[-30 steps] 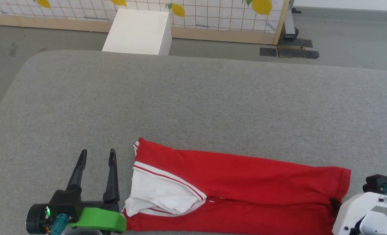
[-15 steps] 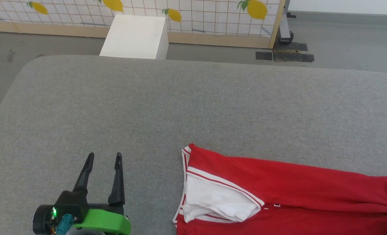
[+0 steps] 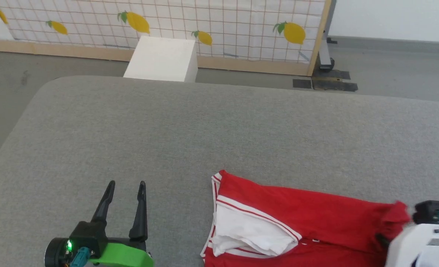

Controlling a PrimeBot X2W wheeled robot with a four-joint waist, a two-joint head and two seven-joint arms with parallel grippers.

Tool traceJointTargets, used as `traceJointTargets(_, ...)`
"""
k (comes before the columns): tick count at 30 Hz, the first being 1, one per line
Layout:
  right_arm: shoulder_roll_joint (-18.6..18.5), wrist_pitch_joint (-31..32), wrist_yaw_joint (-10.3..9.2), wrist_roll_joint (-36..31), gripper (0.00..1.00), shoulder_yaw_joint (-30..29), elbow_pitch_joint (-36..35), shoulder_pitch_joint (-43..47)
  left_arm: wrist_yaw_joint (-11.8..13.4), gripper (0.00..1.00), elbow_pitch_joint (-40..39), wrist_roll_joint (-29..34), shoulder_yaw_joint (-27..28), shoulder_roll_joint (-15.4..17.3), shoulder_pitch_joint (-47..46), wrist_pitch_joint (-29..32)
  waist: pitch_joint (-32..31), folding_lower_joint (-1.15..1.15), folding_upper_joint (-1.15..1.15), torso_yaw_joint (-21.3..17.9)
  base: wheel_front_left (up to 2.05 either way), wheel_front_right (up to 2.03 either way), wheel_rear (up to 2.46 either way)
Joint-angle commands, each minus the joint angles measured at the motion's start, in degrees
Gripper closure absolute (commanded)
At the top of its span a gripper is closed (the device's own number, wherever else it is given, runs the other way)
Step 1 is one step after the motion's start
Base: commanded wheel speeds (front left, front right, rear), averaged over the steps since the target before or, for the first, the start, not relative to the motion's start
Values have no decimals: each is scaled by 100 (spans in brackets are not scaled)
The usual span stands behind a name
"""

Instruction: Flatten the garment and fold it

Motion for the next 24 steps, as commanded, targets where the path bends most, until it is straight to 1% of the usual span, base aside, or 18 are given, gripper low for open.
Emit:
traceJointTargets(1,97,110,-9,164,100,155,-192,54,-39,0,5,-28,-21,-23,116,-26,-65,0,0,113,0,0,0)
traceJointTargets(3,242,282,-9,420,100,396,-473,54,-45,0,13,-33,-37,-23,152,-26,-86,0,0,191,0,0,0)
traceJointTargets(7,513,475,-9,858,100,795,-802,-121,-58,0,32,-49,-85,-23,163,-26,-89,0,0,366,0,0,0)
traceJointTargets(12,721,584,-9,1211,100,1227,-806,-502,-57,0,51,-63,-158,-23,135,-26,-63,0,0,615,0,0,0)
traceJointTargets(18,778,427,-9,1622,100,1647,-334,-1013,-35,0,49,-87,-249,-23,83,-26,38,0,0,927,0,0,0)
traceJointTargets(24,780,136,-9,1627,100,2051,519,-1504,-8,0,45,-123,-305,-23,-10,-26,192,0,0,1172,0,0,0)
